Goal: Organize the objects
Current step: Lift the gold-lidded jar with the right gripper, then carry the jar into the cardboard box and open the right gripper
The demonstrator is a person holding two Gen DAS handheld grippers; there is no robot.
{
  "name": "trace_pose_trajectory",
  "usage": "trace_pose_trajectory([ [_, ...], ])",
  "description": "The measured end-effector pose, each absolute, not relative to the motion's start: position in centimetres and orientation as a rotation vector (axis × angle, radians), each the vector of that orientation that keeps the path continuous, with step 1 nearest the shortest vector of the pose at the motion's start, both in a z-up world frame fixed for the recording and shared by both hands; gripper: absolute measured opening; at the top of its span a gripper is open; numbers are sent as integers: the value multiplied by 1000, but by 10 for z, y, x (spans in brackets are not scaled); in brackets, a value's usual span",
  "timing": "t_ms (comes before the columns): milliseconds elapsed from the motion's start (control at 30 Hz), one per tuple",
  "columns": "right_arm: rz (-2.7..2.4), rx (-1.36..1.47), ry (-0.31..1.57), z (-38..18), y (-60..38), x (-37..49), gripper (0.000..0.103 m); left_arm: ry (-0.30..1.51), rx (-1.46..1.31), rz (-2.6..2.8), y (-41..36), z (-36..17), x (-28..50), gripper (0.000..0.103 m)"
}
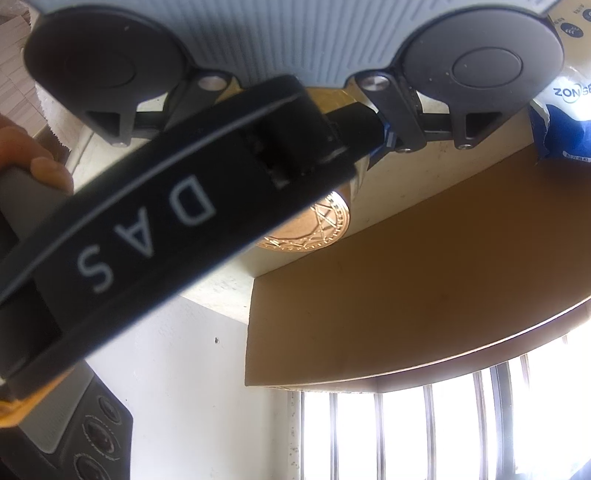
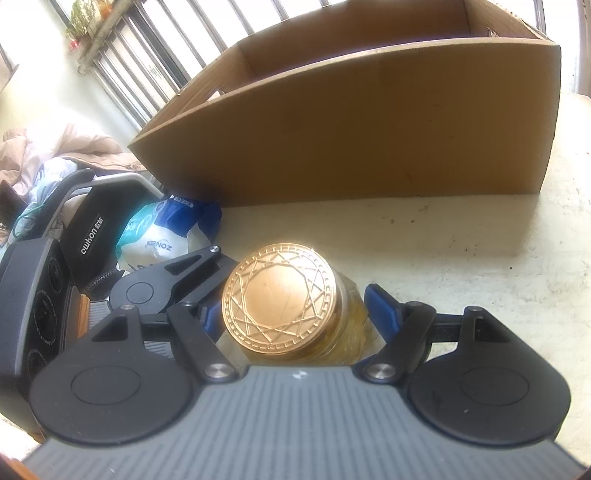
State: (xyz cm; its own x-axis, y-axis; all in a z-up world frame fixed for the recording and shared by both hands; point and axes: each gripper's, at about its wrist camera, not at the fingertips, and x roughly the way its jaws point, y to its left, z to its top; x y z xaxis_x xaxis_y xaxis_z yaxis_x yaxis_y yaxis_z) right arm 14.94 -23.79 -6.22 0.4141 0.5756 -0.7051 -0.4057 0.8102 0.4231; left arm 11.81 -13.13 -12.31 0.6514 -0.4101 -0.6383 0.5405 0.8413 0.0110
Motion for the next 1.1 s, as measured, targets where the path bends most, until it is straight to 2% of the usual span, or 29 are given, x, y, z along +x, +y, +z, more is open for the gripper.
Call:
trace_pose_trajectory([
  [1100,569,142,914,-52,-236,142,74,660,174,-555,-146,-120,124,77],
])
